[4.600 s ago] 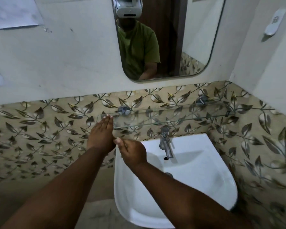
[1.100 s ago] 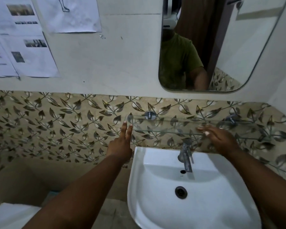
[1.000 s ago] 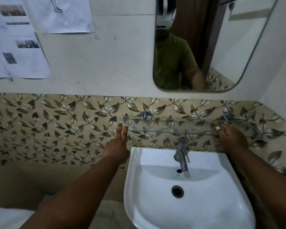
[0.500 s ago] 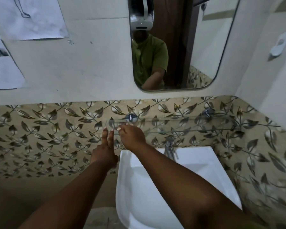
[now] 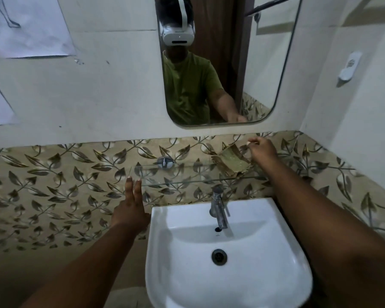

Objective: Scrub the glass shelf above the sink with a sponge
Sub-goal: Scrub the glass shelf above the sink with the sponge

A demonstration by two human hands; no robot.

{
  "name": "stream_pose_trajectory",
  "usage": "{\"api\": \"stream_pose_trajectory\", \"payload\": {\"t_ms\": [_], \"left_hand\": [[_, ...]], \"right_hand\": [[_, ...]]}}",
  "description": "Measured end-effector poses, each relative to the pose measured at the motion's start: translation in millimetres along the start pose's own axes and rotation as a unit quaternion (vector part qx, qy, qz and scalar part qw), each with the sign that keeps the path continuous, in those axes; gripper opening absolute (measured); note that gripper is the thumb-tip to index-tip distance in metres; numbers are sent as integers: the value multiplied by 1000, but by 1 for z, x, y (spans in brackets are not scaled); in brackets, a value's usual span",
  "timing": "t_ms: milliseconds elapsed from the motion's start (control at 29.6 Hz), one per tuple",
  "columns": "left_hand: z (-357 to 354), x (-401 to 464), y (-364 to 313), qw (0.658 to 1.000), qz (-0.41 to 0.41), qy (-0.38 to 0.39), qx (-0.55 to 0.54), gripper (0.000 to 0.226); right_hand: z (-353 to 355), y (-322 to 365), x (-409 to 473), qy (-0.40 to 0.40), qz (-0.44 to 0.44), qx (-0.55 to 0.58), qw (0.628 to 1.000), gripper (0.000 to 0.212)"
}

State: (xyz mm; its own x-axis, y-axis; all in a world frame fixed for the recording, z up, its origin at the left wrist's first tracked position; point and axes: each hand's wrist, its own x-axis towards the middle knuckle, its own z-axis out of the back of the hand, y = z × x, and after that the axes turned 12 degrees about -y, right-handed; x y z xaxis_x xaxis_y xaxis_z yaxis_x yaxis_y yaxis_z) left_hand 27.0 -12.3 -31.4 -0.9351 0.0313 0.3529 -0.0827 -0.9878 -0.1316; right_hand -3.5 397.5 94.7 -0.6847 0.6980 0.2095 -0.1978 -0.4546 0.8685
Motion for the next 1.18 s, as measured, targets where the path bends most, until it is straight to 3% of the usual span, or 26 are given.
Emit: {"api": "stream_pose_trajectory", "payload": {"t_ms": [101, 169, 236, 304, 405, 540, 742, 911, 1181], "left_hand": [[-1, 0, 0, 1000, -1, 0, -5, 119], [-1, -2, 0, 1000, -2, -4, -4, 120], [-2, -2, -2, 1000, -3, -5, -2, 121], [0, -1, -3, 1000, -8, -4, 2, 121], [3, 0, -4, 1000, -11, 3, 11, 120], [6, 1, -5, 1000, -9, 5, 8, 119], [-2, -2, -7, 1000, 2, 3, 5, 120], [-2, 1, -4, 1000, -6, -4, 5, 119], [-3, 3, 5, 1000, -25, -5, -10, 121]], "right_hand": [[8, -12, 9, -15, 83, -59, 995, 22], [5, -13, 2, 34, 183, -125, 974, 23], [-5, -15, -9, 106, 306, -238, 916, 46], [-17, -17, -20, 154, 369, -330, 855, 79], [-32, -25, -28, 200, 345, -365, 841, 101], [-43, -30, -41, 179, 334, -376, 846, 118], [-68, -29, -80, 117, 299, -354, 878, 126], [-102, 1, -119, 122, 352, -366, 853, 128], [-171, 39, -196, 149, 497, -303, 799, 68]]}}
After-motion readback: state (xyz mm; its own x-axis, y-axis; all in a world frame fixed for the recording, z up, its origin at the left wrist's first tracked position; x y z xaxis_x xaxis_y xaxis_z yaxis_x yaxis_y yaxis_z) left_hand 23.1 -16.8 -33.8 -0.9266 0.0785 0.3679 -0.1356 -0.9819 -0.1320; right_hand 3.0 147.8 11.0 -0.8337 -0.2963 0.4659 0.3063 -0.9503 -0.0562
